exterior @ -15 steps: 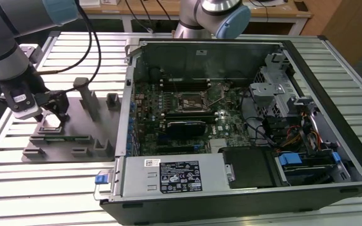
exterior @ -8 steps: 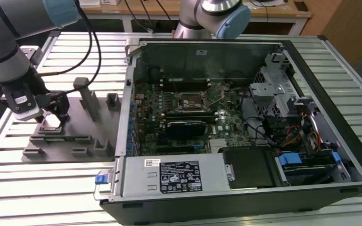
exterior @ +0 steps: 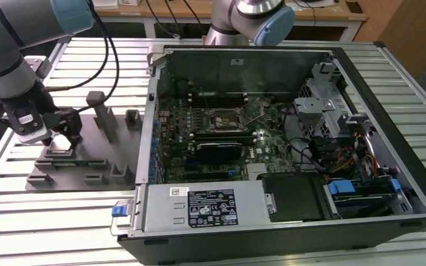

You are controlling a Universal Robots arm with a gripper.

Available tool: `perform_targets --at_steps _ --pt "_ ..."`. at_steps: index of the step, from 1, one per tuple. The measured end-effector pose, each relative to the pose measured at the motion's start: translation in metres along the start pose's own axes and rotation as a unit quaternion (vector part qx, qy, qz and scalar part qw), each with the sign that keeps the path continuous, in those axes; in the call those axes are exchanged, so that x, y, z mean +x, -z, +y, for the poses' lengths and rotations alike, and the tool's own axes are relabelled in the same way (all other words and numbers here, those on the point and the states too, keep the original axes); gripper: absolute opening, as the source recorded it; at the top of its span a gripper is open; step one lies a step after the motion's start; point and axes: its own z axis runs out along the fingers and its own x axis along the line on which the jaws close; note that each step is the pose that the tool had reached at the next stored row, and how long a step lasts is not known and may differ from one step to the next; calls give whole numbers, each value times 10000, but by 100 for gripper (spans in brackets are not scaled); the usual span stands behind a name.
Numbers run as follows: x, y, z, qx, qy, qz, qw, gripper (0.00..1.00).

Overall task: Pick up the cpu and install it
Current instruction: 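Pick up the cpu and move it towards the insertion slot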

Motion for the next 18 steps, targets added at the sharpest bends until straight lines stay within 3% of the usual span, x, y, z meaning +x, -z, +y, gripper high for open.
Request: perform_targets --at_steps 18 --pt "19 -27 -2 -1 0 -1 10000 65"
